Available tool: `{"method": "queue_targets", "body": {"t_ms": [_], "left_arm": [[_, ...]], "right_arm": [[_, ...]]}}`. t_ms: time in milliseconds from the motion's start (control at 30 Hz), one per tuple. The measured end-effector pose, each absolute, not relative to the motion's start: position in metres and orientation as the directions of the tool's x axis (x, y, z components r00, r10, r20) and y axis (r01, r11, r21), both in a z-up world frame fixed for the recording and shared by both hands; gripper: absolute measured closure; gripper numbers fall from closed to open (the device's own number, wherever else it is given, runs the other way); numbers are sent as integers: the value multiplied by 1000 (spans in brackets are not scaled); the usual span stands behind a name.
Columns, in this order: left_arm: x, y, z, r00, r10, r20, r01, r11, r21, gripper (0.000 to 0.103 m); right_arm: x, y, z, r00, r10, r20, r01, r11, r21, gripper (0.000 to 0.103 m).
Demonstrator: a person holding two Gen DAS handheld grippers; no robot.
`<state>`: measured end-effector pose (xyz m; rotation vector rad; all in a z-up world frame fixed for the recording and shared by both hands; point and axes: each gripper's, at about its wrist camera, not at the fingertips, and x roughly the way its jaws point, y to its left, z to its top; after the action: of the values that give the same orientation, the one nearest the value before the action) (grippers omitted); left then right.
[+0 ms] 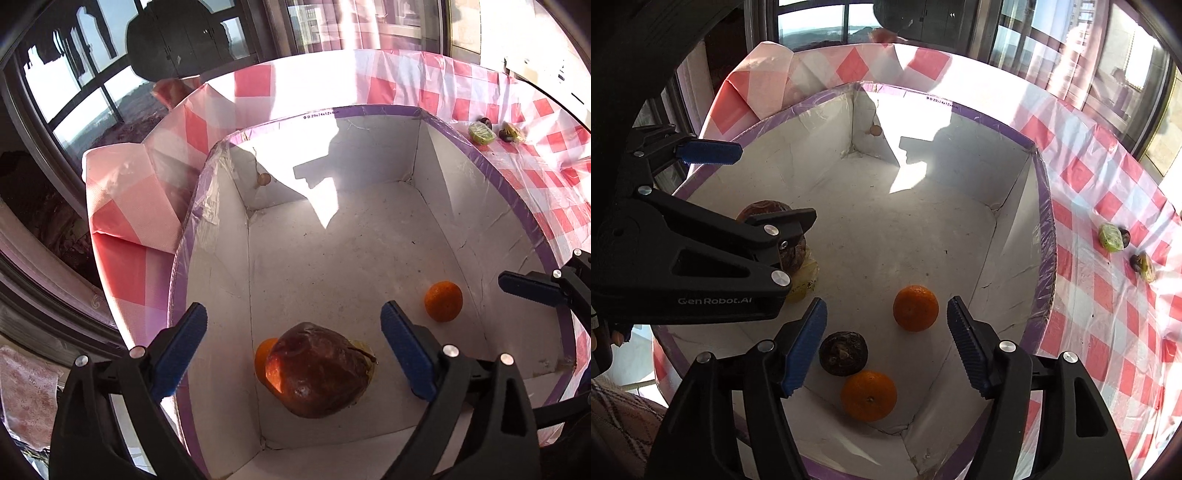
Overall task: Organize fruits
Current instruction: 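Move both grippers back over the tablecloth toward the remaining fruits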
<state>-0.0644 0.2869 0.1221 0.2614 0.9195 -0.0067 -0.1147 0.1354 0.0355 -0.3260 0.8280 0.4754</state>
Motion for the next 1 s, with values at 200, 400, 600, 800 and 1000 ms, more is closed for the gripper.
{"method": "queue_targets", "body": {"t_ms": [200,400,600,800,1000], "left_arm": [[-57,257,148,711,233,-663,4,942,335,2],[-65,194,188,851,176,-495,15,934,357,2],[-70,99,197,896,29,-443,180,888,423,2],[-47,27,166,774,-53,-630,342,874,346,2],[-5,-17,86,519,-60,-853,365,918,157,2]], "right_arm": [[-118,93,69,678,333,-656,-490,869,-65,32],[-104,7,74,748,231,-622,-278,960,23,23],[-91,-75,52,716,120,-688,-92,993,77,18],[-86,-146,26,656,18,-754,57,996,74,17],[-87,-215,-11,563,-57,-825,188,980,61,17]]}}
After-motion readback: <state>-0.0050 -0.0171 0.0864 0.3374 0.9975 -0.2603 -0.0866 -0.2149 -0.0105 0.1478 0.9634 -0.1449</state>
